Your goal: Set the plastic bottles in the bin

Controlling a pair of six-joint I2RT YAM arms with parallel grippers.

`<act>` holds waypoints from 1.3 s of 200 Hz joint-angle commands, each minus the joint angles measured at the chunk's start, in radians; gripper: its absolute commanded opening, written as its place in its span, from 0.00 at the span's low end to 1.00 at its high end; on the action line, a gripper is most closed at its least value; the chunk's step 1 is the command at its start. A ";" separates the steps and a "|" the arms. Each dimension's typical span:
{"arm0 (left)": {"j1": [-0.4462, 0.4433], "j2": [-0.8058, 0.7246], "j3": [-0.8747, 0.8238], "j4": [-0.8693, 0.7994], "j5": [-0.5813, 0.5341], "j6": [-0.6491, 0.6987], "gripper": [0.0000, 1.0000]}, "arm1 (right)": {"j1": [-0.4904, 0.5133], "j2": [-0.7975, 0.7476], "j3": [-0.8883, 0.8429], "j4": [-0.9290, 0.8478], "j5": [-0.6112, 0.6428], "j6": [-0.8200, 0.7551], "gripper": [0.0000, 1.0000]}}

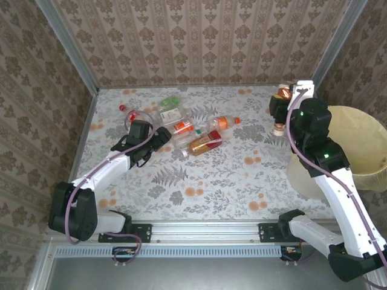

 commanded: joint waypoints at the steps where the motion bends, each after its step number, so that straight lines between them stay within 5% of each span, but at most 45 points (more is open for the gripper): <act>1: 0.007 0.006 0.037 -0.004 0.008 0.002 1.00 | -0.037 -0.042 0.066 -0.085 0.215 0.007 0.41; 99: 0.009 0.026 0.065 -0.004 0.001 0.002 1.00 | -0.194 -0.060 0.133 -0.224 0.506 -0.084 0.39; 218: 0.094 -0.004 0.135 -0.073 -0.020 0.073 1.00 | -0.280 -0.143 -0.125 -0.097 0.704 -0.117 0.43; 260: 0.117 0.004 0.150 -0.087 -0.003 0.092 1.00 | -0.290 -0.157 -0.131 -0.195 0.710 -0.027 0.65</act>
